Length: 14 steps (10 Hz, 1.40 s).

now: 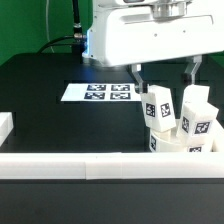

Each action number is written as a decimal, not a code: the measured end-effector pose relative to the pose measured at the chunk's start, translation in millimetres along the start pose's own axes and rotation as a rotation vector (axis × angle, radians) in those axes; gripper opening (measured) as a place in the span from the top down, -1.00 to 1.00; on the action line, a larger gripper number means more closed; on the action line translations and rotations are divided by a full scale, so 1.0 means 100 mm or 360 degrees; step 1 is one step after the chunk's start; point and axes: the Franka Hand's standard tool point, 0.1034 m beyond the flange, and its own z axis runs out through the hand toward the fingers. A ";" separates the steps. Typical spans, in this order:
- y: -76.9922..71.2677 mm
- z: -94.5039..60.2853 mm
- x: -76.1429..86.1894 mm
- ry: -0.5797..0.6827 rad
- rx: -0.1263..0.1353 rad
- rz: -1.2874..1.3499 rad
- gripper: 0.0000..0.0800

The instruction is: Assemble stool

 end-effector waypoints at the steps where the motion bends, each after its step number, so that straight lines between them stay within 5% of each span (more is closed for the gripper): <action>1: 0.02 0.00 -0.01 -0.0007 -0.0007 -0.0078 -0.62; 9: -0.01 0.16 -0.17 -0.0073 0.0022 -0.0157 -0.62; 11: -0.02 0.15 -0.15 -0.0073 0.0016 -0.0160 0.04; 14: 0.00 0.15 -0.15 -0.0064 0.0006 -0.0128 0.16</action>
Offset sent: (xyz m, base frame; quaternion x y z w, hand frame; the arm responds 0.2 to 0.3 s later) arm -0.0143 0.0145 -0.0092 0.0151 0.0055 0.0110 0.9998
